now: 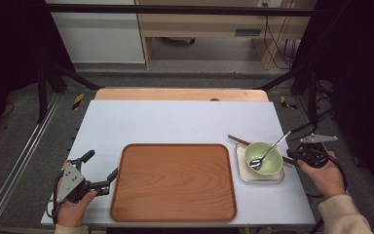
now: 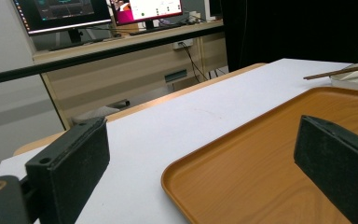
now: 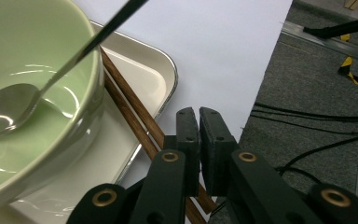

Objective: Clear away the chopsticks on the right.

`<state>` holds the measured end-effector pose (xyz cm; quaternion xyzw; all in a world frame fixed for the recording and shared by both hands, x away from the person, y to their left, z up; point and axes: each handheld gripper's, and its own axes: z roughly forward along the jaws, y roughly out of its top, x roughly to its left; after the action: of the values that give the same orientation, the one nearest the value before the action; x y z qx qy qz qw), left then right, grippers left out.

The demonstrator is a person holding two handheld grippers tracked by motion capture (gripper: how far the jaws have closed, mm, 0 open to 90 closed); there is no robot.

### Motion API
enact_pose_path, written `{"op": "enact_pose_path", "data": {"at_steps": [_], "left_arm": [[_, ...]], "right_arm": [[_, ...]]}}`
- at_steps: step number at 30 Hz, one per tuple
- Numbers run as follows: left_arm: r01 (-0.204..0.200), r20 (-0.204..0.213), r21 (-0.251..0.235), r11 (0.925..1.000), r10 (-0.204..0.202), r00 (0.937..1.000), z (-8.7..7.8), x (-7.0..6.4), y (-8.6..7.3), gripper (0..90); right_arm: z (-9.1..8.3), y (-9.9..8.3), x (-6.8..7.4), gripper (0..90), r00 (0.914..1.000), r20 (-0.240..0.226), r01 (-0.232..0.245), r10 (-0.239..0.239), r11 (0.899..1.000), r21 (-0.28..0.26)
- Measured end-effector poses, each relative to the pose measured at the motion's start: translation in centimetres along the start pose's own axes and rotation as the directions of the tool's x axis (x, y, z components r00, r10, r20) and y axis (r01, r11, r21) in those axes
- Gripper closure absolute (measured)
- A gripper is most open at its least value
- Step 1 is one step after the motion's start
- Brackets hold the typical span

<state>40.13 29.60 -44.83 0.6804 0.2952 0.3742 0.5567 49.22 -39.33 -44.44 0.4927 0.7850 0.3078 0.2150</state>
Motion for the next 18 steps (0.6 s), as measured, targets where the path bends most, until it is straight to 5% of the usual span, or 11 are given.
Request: {"op": "enact_pose_path", "data": {"at_steps": [18], "left_arm": [[0.006,0.003,0.002,1.0000,-0.006,1.0000,0.0,0.0,-0.1,2.8]], "right_arm": [[-2.2,0.3,-1.3,63.2,0.9953,0.048,0.080,-0.084,0.994,0.070]]}}
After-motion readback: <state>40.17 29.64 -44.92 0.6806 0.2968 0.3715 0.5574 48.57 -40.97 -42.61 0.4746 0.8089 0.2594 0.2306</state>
